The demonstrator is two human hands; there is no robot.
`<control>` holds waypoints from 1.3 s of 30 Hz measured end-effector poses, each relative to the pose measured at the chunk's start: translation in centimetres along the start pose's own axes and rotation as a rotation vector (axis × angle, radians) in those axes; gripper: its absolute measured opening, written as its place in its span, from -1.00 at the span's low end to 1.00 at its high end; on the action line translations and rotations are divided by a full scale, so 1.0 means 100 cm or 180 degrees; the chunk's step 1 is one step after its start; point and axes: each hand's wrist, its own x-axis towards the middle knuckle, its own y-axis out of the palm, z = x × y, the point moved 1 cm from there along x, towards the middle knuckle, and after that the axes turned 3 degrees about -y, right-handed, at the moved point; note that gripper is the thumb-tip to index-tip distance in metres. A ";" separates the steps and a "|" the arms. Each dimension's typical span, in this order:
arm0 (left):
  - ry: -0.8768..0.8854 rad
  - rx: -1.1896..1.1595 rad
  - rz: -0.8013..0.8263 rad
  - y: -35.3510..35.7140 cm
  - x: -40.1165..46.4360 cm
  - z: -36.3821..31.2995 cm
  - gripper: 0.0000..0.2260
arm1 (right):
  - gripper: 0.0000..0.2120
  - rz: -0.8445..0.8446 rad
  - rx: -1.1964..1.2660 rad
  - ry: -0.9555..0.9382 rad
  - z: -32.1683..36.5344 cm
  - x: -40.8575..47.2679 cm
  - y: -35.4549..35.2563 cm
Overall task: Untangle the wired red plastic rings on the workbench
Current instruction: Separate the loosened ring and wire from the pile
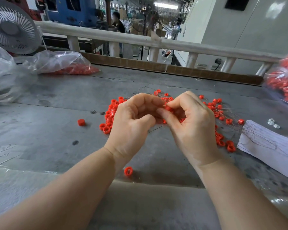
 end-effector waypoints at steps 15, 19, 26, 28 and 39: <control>-0.0483 -0.0695 0.0011 -0.005 0.008 0.008 -0.83 | -0.81 0.0234 0.0167 0.0077 0.000 0.001 0.000; -0.0530 -0.0905 -0.0063 -0.009 0.010 0.010 -0.86 | -0.82 0.0328 0.0726 0.0510 0.001 0.004 0.000; -0.0432 -0.0948 0.0016 -0.010 0.009 0.009 -0.86 | -0.84 0.0520 0.1777 0.1169 -0.004 0.006 0.000; -0.0451 -0.0942 0.0092 -0.010 0.009 0.008 -0.81 | -0.85 0.0500 0.1974 0.1253 -0.006 0.006 0.001; -0.0305 -0.0978 0.0170 -0.009 0.010 0.009 -0.74 | -0.84 0.0429 0.2939 0.1544 -0.009 0.007 0.000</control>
